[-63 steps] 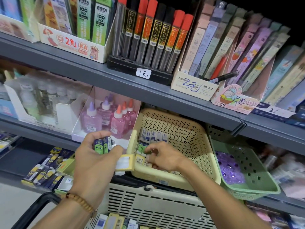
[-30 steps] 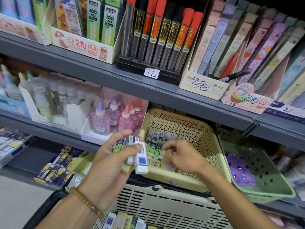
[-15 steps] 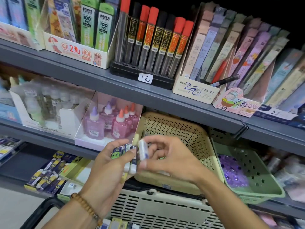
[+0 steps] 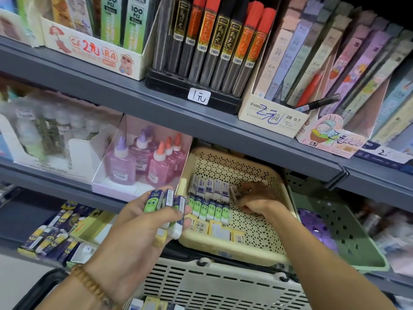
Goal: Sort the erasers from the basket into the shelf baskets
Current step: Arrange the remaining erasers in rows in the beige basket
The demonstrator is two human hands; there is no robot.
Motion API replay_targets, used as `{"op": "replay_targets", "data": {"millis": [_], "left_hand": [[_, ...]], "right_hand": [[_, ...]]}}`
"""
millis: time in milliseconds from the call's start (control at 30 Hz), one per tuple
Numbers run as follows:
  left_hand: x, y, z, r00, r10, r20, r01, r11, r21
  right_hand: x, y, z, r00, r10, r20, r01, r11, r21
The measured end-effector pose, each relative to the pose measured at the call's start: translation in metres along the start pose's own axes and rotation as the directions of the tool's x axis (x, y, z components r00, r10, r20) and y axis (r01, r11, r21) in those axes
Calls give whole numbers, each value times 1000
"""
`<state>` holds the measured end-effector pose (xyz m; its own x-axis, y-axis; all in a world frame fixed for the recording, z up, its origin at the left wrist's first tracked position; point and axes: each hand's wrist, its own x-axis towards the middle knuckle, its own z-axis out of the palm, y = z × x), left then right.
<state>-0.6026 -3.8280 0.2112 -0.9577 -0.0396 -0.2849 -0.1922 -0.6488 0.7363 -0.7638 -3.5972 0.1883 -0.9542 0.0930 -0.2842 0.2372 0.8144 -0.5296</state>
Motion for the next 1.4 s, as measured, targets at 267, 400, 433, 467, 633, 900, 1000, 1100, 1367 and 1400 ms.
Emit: {"op": "replay_targets", "data": {"millis": [267, 400, 433, 467, 633, 900, 1000, 1100, 1367, 1400], "left_hand": [[-6, 7, 8, 1000, 22, -10, -23, 999, -30], [-6, 6, 7, 999, 27, -34, -28, 999, -44], [-5, 6, 7, 999, 31, -33, -33, 998, -54], [-4, 5, 7, 999, 36, -35, -39, 997, -70], [-5, 0, 7, 997, 70, -42, -71, 997, -29], [-8, 3, 10, 995, 98, -20, -98, 995, -16], [-8, 1, 9, 994, 104, -29, -103, 994, 29], [-6, 1, 7, 973, 217, -80, -190, 947, 259], [-7, -2, 2, 906, 400, 139, -317, 424, 848], [-8, -2, 2, 898, 413, 151, -326, 395, 859]], "right_hand": [[2, 5, 0, 995, -98, 35, 98, 995, 13], [-45, -28, 0, 956, -286, -68, 293, 909, 295], [-61, -37, 1, 932, -361, -17, 344, 870, 353], [-77, -44, 2, 895, -443, 48, 391, 834, 389], [-127, -63, 19, 744, -634, 209, 523, 748, 409], [-139, -62, 32, 813, -530, 241, 292, 729, 620], [-138, -60, 31, 840, -485, 242, 197, 689, 697], [-132, -60, 19, 871, -444, 211, 188, 697, 691], [-127, -67, 9, 830, -525, 186, 378, 776, 505], [-127, -66, 11, 828, -530, 184, 387, 777, 496]]}}
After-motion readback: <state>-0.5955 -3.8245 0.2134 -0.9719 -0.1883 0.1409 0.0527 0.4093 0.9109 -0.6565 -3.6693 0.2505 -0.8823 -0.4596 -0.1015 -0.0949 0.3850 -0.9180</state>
